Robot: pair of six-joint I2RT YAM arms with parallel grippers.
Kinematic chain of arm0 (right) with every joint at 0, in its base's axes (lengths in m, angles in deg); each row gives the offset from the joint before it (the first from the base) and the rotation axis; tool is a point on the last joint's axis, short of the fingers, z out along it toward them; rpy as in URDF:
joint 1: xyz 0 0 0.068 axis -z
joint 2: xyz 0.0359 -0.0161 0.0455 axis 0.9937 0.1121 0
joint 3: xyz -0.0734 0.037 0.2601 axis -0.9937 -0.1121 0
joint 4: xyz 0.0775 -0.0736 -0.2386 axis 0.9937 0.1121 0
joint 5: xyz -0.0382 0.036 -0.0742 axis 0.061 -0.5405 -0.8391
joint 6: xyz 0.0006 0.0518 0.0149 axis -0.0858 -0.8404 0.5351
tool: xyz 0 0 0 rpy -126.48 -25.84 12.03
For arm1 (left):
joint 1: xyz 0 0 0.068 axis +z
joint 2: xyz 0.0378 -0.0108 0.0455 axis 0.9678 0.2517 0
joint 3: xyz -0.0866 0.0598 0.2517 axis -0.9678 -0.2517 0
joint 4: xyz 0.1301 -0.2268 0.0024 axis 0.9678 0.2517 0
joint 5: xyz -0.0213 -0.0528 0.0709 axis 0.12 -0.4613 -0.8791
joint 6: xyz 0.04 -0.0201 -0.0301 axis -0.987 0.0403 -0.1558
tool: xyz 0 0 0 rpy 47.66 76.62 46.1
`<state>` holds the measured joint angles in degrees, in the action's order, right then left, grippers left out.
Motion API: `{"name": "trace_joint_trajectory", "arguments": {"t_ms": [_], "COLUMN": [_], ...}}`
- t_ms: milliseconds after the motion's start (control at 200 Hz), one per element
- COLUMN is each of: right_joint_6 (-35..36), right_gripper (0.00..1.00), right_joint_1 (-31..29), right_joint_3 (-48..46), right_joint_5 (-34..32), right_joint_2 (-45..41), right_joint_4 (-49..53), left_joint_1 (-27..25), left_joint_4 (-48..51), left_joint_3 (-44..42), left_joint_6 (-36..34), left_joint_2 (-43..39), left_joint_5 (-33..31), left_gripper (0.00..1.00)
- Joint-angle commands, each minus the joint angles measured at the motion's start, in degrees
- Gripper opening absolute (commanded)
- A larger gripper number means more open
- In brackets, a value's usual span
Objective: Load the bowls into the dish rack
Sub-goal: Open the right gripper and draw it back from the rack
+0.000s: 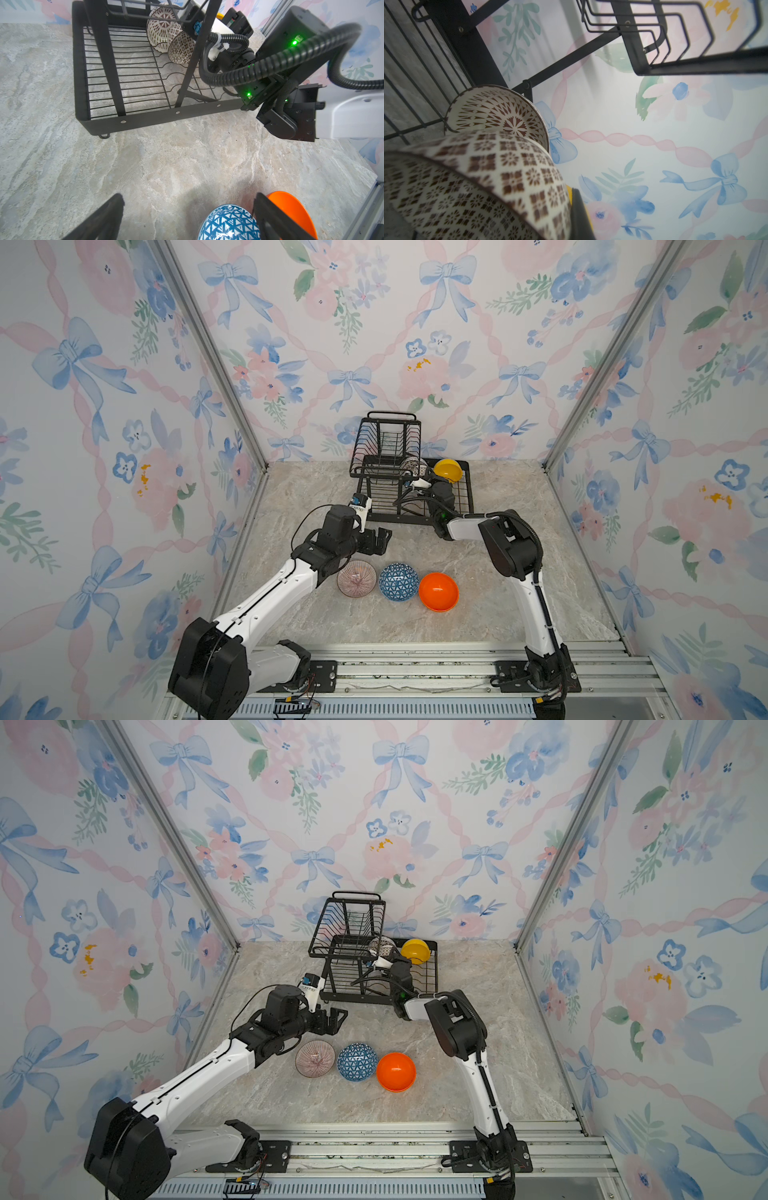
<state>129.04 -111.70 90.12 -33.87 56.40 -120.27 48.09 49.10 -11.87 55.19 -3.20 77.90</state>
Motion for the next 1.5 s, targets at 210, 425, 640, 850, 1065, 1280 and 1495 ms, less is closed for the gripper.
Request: {"name": "trace_joint_trajectory", "arguments": {"t_ms": [210,425,640,850,1065,1280,1495], "right_joint_6": [-1.11,-4.29,-4.92,-4.28,-4.39,-5.18,-5.36], "right_gripper": [0.0,0.0,0.0,0.0,0.0,0.04,0.08], "right_joint_1": [0.39,-0.09,-0.79,-1.09,-1.43,-1.48,-1.67], "right_joint_3": [2.46,2.71,4.51,6.27,6.12,5.58,5.89], "right_joint_5": [-2.99,-1.66,-1.53,-1.76,-1.86,-2.05,-1.96], "right_joint_2": [2.0,2.0,3.71,5.39,5.81,5.69,6.05], "right_joint_4": [-10.01,-7.12,-5.47,-4.48,-3.62,-2.9,-2.28], "left_joint_1": [0.36,0.35,0.34,0.35,0.35,0.34,0.31], "left_joint_4": [0.5,0.51,0.49,0.5,0.55,0.53,0.52], "left_joint_3": [1.07,1.34,1.37,1.28,1.04,0.81,0.64], "left_joint_6": [0.59,0.5,0.56,0.55,0.5,0.47,0.55], "left_joint_2": [1.65,2.2,2.22,2.27,2.4,2.23,2.04], "left_joint_5": [1.78,2.06,2.13,2.15,2.25,2.23,2.16], "left_gripper": [0.98,0.98,0.98,0.98,0.98,0.98,0.98]}}
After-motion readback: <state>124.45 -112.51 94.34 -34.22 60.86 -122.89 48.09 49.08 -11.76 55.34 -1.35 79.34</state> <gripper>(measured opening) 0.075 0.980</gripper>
